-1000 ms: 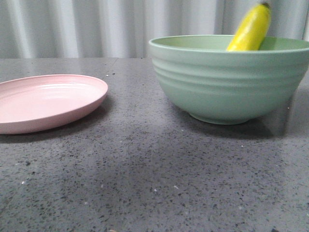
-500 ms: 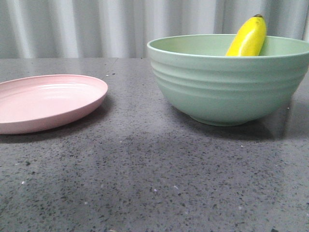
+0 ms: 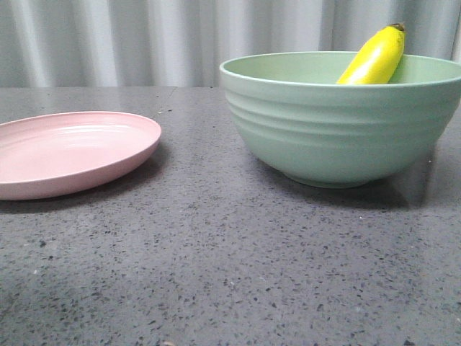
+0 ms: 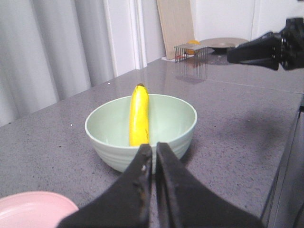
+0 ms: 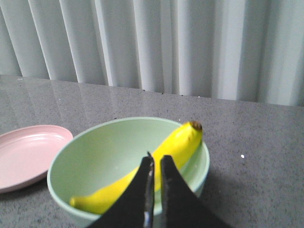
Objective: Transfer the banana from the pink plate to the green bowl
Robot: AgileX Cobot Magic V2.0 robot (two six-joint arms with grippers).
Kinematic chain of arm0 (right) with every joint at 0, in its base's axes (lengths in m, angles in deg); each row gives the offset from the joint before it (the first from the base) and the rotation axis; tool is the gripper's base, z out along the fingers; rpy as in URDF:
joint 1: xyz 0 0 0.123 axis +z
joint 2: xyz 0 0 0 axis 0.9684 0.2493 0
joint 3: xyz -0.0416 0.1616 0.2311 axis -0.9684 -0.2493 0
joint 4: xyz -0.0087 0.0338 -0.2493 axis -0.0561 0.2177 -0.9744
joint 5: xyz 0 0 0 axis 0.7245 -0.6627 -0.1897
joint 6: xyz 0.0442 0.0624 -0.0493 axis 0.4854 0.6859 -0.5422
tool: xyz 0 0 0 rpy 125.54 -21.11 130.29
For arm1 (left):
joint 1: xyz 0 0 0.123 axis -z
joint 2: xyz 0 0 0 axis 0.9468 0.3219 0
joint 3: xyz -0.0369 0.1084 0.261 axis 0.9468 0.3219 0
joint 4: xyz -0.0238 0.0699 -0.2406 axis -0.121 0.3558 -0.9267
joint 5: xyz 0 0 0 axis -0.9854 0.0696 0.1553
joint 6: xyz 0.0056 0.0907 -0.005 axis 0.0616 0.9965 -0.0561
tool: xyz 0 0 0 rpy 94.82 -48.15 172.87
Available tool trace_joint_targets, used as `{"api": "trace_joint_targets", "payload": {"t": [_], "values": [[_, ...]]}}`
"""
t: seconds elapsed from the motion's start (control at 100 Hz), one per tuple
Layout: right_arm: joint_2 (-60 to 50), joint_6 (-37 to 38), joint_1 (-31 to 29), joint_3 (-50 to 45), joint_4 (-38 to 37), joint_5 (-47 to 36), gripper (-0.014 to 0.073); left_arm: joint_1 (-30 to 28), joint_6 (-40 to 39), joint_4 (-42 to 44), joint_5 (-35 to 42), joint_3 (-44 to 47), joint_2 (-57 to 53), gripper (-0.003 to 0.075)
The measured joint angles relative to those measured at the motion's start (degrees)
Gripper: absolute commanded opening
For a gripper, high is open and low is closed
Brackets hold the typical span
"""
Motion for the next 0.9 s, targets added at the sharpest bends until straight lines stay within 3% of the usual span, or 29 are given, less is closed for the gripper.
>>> {"api": "trace_joint_targets", "payload": {"t": [0.28,0.72,0.9], "values": [[-8.03,0.0,0.0,-9.42,0.0,-0.26,-0.0064,0.0,0.0,-0.72,-0.43,9.53,-13.86,-0.002],[-8.01,0.0,0.0,-12.69,0.0,0.09,-0.0064,0.0,0.0,-0.73,-0.28,17.19,-14.91,-0.002],[-8.01,0.0,0.0,-12.69,0.0,0.09,-0.0064,-3.17,0.0,-0.64,2.5,20.34,-14.91,-0.002]]}}
